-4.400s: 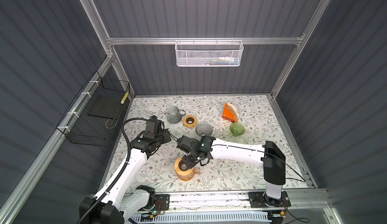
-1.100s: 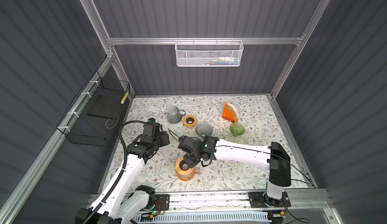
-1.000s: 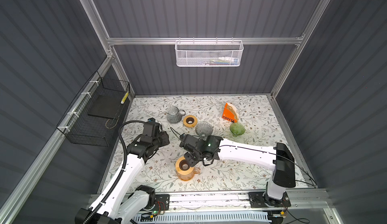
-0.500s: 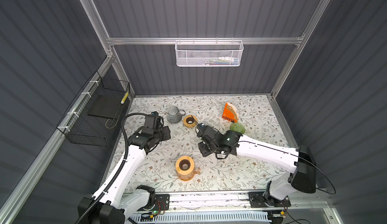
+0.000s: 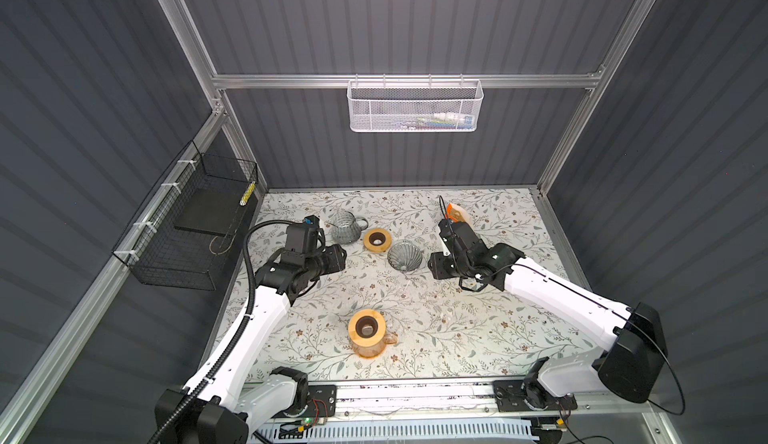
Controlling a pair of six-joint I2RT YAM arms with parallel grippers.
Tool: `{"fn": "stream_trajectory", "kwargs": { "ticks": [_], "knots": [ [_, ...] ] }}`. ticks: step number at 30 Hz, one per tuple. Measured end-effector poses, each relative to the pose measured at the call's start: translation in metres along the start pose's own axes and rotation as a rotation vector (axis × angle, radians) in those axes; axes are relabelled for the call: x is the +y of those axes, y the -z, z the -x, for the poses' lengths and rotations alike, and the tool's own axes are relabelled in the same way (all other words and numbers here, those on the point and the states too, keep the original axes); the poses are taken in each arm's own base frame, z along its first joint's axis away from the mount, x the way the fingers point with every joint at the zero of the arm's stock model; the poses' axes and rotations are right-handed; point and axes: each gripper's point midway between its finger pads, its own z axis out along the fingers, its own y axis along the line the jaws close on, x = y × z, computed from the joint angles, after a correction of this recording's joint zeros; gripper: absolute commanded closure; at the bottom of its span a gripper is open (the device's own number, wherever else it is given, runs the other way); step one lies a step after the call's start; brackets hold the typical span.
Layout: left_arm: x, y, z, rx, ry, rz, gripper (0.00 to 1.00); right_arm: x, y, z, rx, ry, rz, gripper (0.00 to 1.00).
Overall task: Place the coffee filter in the dripper
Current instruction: 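Release the stand and move the right gripper to the clear glass dripper, then lower the right gripper over the clear ribbed glass dripper and grip its rim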
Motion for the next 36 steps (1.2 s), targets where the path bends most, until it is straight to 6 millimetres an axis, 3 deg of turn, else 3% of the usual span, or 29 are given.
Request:
{"fn": "stream_trajectory", "kwargs": {
  "ticks": [8,18,24,29,36],
  "knots": [
    [-0.010,-0.025,-0.003,0.031,0.037,-0.072,0.43,-0.010,-0.039,0.013,0.038,-0.063,0.022,0.55],
    [-0.020,-0.055,-0.005,0.067,0.081,-0.139,0.44,-0.001,-0.092,0.042,0.080,-0.059,0.042,0.57],
    [-0.022,-0.059,-0.005,0.068,0.084,-0.153,0.45,0.000,-0.107,0.047,0.097,-0.053,0.047,0.59],
    [-0.020,-0.061,-0.005,0.060,0.078,-0.152,0.44,-0.001,-0.113,0.039,0.124,-0.049,0.043,0.60],
    [-0.010,-0.068,-0.022,0.082,0.085,-0.132,0.44,-0.004,-0.115,0.034,0.134,-0.048,0.038,0.62]
  ]
}}
